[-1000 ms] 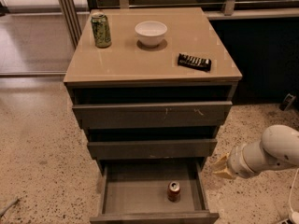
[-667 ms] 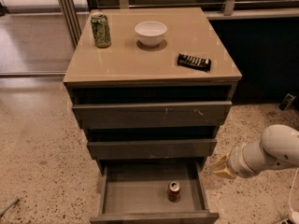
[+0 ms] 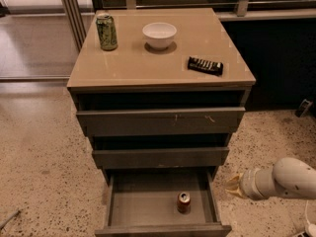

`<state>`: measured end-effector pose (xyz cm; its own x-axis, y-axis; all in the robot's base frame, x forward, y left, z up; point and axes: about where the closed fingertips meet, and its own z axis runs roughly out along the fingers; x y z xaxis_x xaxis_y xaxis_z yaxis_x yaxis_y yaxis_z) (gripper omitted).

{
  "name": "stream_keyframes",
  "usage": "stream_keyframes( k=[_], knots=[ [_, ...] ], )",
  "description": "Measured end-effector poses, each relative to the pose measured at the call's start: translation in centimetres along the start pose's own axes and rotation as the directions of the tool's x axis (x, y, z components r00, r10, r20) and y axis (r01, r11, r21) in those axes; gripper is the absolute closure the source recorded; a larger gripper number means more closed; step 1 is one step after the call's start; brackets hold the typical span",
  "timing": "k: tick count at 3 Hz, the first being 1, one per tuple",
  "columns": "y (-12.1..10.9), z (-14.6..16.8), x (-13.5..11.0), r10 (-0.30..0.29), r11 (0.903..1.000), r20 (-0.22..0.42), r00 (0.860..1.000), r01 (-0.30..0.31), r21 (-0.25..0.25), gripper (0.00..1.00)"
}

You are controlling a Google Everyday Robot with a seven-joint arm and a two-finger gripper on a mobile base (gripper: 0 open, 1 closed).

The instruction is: Pick coke can from bottom drawer and place on counter

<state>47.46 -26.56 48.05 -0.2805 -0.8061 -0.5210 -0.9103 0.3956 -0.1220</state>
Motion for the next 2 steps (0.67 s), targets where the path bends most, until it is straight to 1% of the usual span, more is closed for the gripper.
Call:
stream_keyframes(
  k=[1,2],
  knots=[
    [-0.7,5.0,2.6,-0.005,1.0000,0.086,0.996,0.004,0.002,1.00],
    [0.2,7.8,3.8,0.012,0.9997,0.104,0.994,-0.009,-0.024,1.00]
  ],
)
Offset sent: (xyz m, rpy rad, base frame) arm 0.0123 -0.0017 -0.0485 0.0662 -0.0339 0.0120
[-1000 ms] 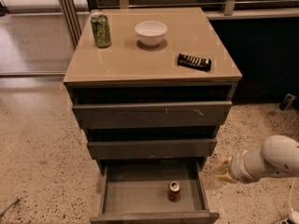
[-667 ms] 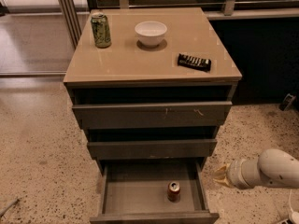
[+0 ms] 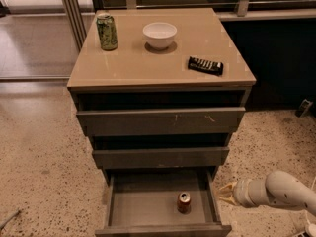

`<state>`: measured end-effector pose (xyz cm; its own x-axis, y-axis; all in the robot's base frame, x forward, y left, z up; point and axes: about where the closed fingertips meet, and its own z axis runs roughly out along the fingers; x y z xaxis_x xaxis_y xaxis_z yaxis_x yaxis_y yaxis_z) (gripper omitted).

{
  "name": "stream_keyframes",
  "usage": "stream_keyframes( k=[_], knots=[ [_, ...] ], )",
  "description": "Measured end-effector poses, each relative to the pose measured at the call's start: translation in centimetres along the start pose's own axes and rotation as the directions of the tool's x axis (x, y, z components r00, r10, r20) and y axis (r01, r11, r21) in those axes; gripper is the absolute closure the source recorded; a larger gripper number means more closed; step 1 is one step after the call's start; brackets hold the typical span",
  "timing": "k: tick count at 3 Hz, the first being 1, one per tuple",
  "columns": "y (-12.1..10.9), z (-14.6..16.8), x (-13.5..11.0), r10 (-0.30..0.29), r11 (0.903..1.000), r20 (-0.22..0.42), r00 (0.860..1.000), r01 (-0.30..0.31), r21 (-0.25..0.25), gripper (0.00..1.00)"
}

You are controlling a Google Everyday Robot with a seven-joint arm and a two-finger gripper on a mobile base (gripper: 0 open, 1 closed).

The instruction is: Pick coke can from bottom drawer and place on counter

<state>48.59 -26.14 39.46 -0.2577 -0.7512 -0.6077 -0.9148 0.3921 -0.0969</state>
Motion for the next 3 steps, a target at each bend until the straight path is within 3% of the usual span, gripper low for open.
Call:
stream_keyframes(
  k=[2,3],
  knots=[
    [0.0,1.4,1.0,-0.030,0.9994,0.016,0.999,0.029,0.019,1.00],
    [-0.7,4.6,1.8,-0.047,0.9972,0.054,0.997,0.044,0.061,1.00]
  ],
)
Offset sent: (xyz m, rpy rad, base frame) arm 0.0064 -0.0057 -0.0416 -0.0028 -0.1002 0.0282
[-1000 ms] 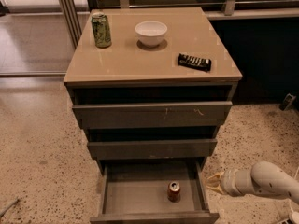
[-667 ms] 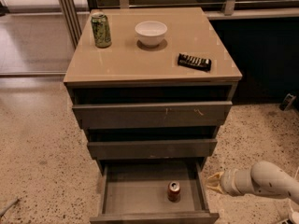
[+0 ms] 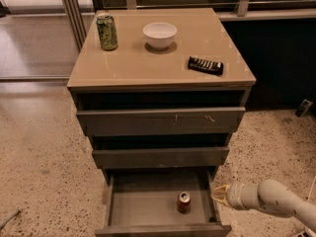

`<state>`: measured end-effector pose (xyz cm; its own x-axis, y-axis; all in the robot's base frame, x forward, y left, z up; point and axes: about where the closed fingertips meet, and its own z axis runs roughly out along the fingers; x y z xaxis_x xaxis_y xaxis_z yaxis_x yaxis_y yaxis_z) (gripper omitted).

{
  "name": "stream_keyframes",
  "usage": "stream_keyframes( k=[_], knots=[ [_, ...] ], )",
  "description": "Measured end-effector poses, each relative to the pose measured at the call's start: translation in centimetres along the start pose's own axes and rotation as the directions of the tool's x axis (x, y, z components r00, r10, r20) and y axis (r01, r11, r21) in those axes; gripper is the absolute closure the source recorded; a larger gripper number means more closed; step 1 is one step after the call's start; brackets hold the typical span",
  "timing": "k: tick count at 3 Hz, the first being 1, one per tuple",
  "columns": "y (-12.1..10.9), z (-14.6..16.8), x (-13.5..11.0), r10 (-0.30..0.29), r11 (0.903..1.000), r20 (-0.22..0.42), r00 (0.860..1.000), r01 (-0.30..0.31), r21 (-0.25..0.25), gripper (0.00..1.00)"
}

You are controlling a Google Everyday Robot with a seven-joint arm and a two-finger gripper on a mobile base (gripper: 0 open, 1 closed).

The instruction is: Pick coke can from bottom drawer and place on counter

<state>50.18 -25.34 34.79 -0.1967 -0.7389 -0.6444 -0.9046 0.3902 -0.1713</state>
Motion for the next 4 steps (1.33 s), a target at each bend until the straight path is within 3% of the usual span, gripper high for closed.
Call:
stream_keyframes(
  k=[1,2,3,4],
  knots=[
    [-0.2,4.0,0.7,0.017,0.9999,0.034,0.999,-0.016,-0.004,1.00],
    [-0.1,8.0,0.9,0.024,0.9986,0.027,0.999,-0.022,-0.048,1.00],
    [0.0,8.0,0.9,0.024,0.9986,0.028,0.999,-0.022,-0.049,1.00],
    [0.5,9.1,1.4,0.030,0.9963,0.022,0.999,-0.028,-0.081,1.00]
  ],
)
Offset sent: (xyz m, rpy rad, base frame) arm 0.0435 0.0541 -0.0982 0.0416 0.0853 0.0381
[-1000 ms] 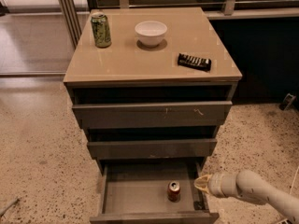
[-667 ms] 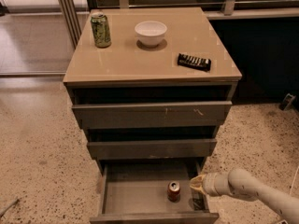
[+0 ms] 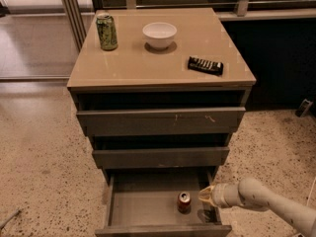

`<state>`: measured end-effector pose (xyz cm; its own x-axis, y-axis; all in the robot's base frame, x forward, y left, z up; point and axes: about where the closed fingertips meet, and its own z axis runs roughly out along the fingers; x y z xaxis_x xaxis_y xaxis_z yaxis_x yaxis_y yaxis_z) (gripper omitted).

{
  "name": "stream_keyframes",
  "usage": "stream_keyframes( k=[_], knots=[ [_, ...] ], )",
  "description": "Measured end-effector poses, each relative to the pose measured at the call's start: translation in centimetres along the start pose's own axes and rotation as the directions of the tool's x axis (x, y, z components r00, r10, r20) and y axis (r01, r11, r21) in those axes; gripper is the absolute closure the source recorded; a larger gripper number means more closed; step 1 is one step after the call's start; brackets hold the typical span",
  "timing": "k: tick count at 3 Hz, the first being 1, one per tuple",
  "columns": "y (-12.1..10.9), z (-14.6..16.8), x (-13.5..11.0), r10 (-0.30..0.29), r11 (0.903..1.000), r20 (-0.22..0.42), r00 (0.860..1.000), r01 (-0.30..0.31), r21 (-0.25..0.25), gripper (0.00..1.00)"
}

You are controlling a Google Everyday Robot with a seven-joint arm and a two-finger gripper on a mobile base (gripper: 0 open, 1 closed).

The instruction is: Pick coke can from bottom drawer and place on counter

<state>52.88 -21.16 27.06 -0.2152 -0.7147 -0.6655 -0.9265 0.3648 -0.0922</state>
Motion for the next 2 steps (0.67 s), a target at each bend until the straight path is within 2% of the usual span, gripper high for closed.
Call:
stream_keyframes(
  k=[1,2],
  knots=[
    [0.50,1.23,0.34,0.004,0.9995,-0.010,1.000,-0.005,-0.033,0.82],
    [0.82,2.09,0.65,0.011,0.9984,-0.020,1.000,-0.012,-0.055,0.59]
  ],
)
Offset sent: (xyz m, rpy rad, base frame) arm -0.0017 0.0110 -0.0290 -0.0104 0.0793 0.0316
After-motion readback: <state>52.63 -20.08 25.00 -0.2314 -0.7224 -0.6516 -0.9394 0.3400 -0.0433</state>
